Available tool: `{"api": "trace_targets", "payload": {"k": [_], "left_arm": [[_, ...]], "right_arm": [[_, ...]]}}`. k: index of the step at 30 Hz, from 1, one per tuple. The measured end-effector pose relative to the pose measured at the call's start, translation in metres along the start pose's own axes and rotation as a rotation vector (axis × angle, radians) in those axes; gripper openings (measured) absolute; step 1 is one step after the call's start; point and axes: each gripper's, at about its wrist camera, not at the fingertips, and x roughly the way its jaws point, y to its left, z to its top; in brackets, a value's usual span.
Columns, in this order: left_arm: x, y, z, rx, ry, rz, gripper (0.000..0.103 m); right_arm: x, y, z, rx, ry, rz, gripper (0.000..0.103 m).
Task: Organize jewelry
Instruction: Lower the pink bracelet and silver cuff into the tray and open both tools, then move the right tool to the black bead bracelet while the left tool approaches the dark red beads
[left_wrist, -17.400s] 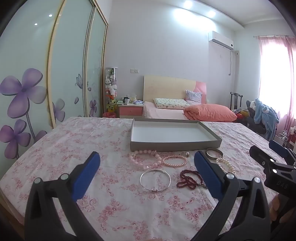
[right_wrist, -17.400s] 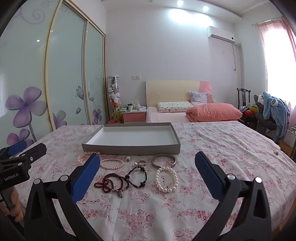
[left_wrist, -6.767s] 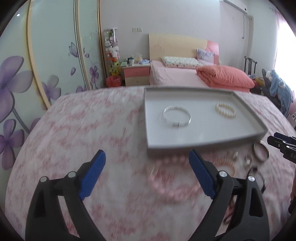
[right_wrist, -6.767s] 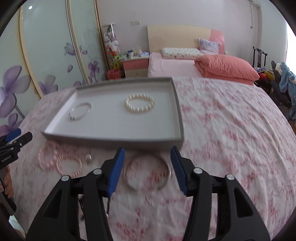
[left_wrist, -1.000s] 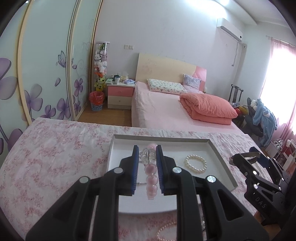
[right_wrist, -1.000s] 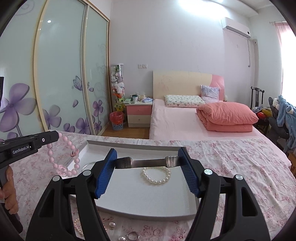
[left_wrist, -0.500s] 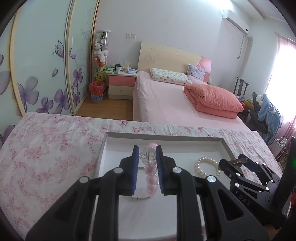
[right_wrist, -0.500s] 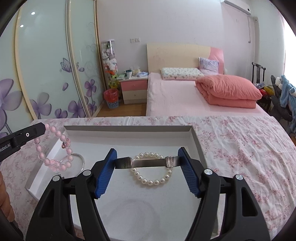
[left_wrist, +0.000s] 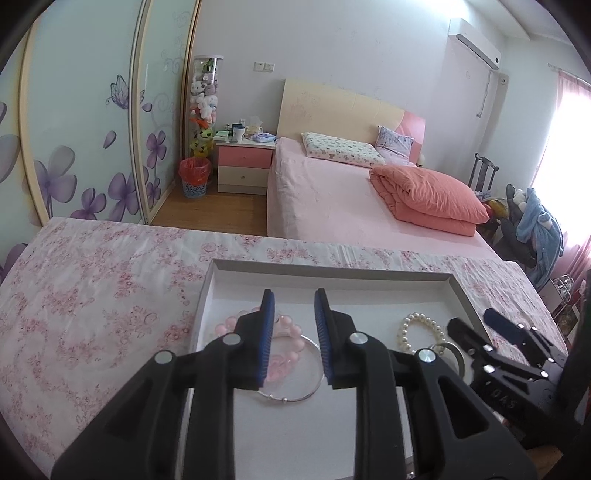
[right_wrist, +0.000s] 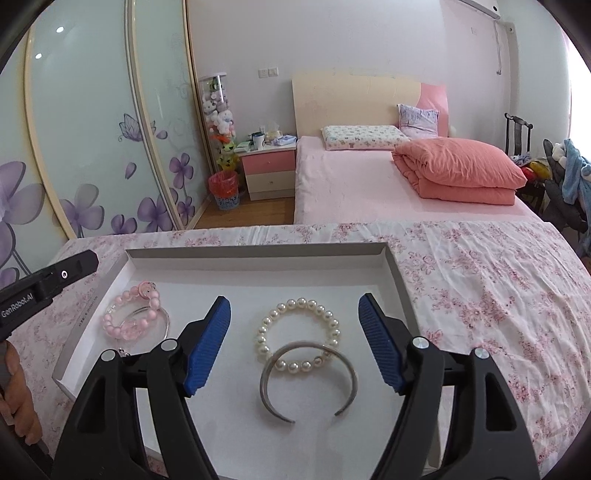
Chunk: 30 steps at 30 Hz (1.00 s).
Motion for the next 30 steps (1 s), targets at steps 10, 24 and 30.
{"api": "trace_targets", "payload": {"k": [10,24,30], "left_arm": [[-0.031,0.017,-0.015,-0.024,-0.014,0.016,0.025],[-0.096,0.037,-0.089,-0.028,0.028,0.014,0.034],[-0.107,0.032,-0.122,-0.019,0.082,-0.003,0.041]], "right_arm": [[-0.03,0.006,-0.01,-0.025,-0.03,0.001,0.072],[-0.089,0.007,-0.075,-0.082,0.036,0.024,0.071],[-0.097,0.005,-0.108,-0.083,0.135,0.049,0.058]]}}
